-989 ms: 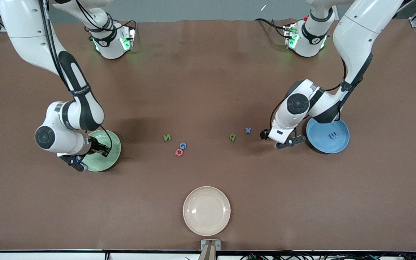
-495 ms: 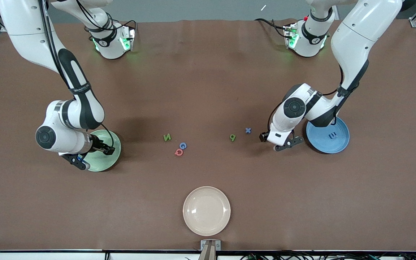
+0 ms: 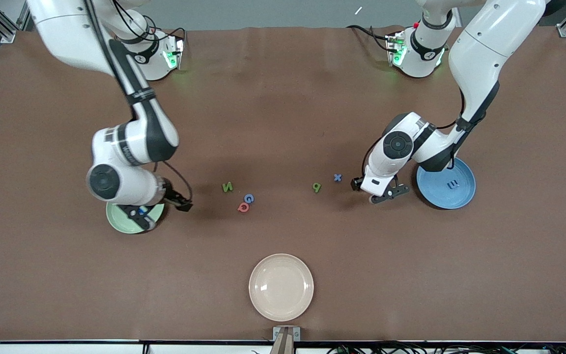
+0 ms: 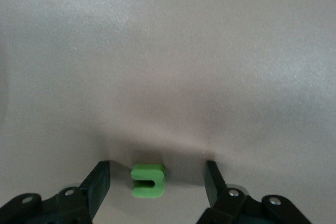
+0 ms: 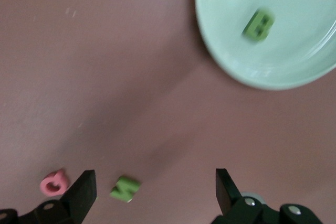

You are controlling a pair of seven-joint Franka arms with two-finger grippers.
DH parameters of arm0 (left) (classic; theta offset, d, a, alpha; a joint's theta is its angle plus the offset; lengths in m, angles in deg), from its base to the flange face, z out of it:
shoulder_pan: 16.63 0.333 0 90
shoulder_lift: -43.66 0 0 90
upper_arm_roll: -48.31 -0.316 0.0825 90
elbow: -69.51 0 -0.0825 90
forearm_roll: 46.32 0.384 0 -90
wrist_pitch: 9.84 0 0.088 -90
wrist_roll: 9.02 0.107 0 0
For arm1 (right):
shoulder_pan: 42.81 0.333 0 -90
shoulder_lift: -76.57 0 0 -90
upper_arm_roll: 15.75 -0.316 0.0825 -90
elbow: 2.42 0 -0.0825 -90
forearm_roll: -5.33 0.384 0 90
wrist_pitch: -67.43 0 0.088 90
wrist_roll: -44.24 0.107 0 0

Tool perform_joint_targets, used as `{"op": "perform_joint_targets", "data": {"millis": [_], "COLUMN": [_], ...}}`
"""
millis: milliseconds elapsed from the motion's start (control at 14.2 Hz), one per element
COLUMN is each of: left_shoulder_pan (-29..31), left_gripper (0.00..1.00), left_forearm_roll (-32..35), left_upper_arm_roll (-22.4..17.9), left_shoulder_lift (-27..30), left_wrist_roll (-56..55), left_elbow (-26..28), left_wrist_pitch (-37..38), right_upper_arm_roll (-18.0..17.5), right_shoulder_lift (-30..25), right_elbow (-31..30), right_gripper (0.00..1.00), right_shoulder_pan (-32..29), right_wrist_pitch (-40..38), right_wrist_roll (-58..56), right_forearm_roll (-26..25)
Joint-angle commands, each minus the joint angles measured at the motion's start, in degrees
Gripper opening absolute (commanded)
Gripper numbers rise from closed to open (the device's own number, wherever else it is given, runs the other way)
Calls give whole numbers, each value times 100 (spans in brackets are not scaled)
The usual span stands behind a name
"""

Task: Sort upper and lower case letters into plates
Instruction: 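Carry the n to the blue plate while the right gripper grasps green N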

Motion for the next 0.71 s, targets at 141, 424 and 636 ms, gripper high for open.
{"op": "perform_joint_targets", "data": {"millis": [141,424,636], "left_shoulder_pan": [70,70,70], "left_gripper": [61,31,21], "left_forearm_roll": [115,115,115], "left_upper_arm_roll": [91,91,91], "left_shoulder_lift": [157,166,437], "left_wrist_roll": [-153,-153,-145], "left_elbow": [272,255,246], "left_wrist_pitch": [-18,-18,34], "right_upper_arm_roll": [61,70,79], "right_shoulder_lift": [-29,-11,103], "right_elbow": [-623,-1256,-1416], "right_gripper": [100,100,98], "right_shoulder_pan": [721,923,950], "right_wrist_pitch": [966,2065,2454], "right_wrist_roll": [1295,1481,1481], "right_forearm_roll": [-3,-12,-21]}}
